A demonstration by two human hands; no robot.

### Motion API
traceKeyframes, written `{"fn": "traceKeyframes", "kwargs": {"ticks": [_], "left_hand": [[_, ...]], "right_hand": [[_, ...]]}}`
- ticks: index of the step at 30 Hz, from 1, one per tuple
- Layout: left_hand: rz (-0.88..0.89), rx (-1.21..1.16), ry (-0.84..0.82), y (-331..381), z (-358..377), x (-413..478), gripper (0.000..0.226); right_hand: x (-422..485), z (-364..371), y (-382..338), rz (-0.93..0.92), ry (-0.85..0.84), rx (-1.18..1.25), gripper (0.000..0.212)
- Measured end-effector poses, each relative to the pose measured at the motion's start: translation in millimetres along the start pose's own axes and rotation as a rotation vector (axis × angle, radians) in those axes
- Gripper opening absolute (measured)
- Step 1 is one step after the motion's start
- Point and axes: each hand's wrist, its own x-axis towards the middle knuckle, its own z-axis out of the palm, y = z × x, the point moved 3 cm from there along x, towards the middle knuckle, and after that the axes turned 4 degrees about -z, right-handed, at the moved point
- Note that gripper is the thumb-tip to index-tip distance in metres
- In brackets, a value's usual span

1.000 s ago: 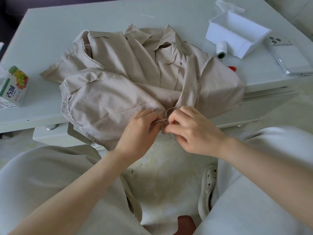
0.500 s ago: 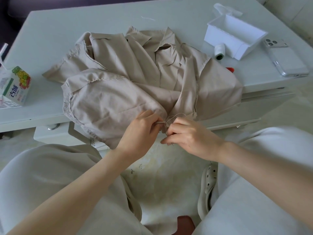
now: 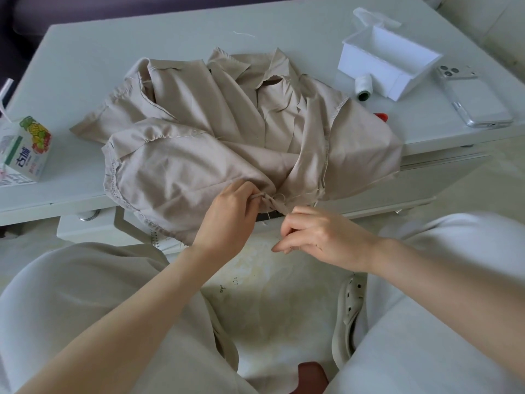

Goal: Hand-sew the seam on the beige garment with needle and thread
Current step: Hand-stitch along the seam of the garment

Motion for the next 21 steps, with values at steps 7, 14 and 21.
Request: {"fn": "traceKeyframes", "kwargs": {"ticks": [7, 14, 21], "left_hand": [[0.007, 0.002, 0.025, 4, 0, 0, 0.015], [-0.013, -0.082, 0.06, 10, -10, 3, 0.016], [-0.033, -0.147, 0.091, 13, -19, 3, 0.015]], "right_hand": [[-5, 9, 8, 0.261, -0.099, 0.283, 0.025], [-22, 38, 17, 0.55, -0.504, 0.303, 0.028], [-39, 54, 30, 0.655, -0.729, 0.226, 0.032]]}}
